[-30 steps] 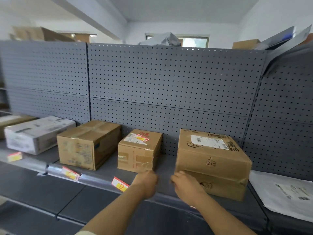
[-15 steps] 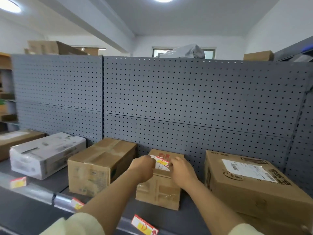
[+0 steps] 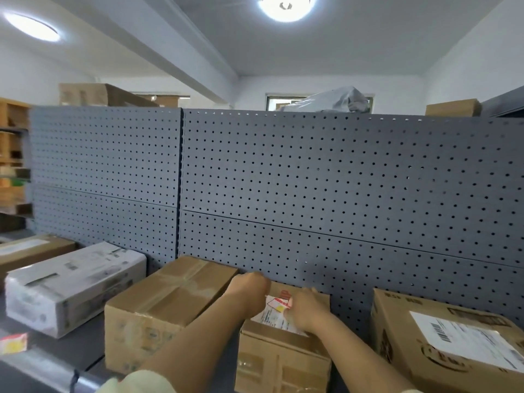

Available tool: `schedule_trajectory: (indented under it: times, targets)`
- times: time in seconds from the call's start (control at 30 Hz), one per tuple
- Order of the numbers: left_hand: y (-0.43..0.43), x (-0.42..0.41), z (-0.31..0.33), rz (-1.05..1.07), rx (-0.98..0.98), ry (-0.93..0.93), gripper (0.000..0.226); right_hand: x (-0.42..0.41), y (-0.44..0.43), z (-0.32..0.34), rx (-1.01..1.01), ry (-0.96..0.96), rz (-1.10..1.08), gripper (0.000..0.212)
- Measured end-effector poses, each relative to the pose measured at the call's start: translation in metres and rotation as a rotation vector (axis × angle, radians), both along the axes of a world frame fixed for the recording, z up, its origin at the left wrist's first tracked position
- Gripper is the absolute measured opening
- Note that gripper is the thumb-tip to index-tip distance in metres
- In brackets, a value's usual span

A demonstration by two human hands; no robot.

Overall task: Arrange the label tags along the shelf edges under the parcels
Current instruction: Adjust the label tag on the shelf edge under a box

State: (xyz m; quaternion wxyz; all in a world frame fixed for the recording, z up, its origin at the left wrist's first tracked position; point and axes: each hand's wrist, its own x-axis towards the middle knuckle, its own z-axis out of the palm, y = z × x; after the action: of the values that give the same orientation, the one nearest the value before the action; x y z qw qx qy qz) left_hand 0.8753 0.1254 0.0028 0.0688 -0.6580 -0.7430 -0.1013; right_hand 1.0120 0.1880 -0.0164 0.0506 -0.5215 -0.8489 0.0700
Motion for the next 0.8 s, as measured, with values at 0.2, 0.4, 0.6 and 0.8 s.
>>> schedule_trajectory:
  times: [0.2,0.4,0.6,0.8]
  targets:
    - [0.012,-0.005,-0.003,0.02,0.016,-0.029,0.033,-0.009,0.015,0.007,-0.218,0.093,-0.053,0.006]
    - [0.012,-0.002,-0.007,0.017,-0.009,-0.013,0.03,-0.004,0.02,0.008,-0.121,0.105,0.002,0.036]
    - [0.01,0.004,-0.007,-0.017,0.021,-0.001,0.032,-0.001,0.007,0.004,-0.013,0.25,0.013,0.026]
    - [0.007,0.015,-0.012,-0.06,0.05,-0.022,0.032,0.023,-0.01,0.01,0.126,0.292,-0.015,0.019]
